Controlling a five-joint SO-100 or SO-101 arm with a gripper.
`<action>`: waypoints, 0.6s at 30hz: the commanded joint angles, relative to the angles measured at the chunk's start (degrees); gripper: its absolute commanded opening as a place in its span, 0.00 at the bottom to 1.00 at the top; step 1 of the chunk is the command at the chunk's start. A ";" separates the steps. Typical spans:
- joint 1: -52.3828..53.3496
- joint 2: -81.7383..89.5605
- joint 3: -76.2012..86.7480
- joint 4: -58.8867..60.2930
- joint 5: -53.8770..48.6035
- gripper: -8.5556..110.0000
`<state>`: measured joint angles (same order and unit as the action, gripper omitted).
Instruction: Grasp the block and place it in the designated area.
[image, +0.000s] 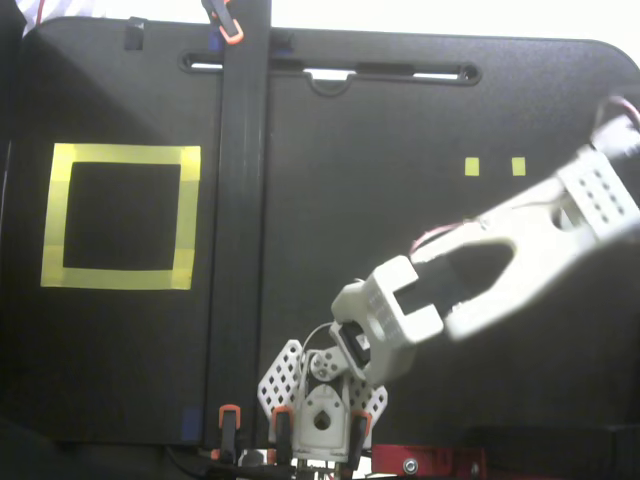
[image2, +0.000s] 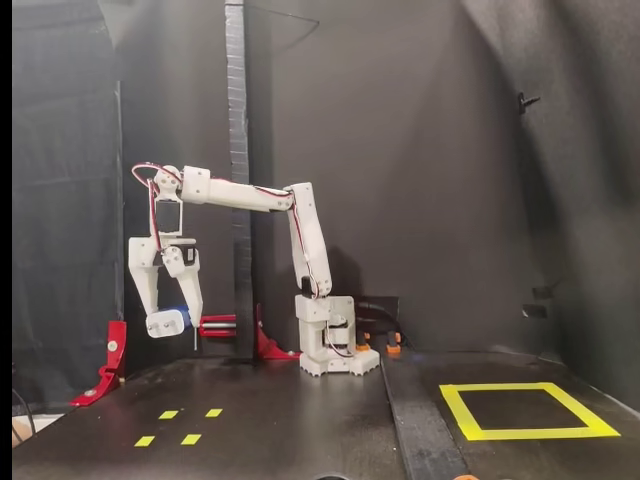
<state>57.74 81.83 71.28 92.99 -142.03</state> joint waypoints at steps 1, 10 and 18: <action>-3.69 2.64 -2.29 -0.70 4.13 0.26; -16.88 2.46 -2.11 -1.32 19.78 0.26; -30.32 2.46 -1.49 -0.97 32.08 0.26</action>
<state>31.11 81.83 71.28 91.93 -112.24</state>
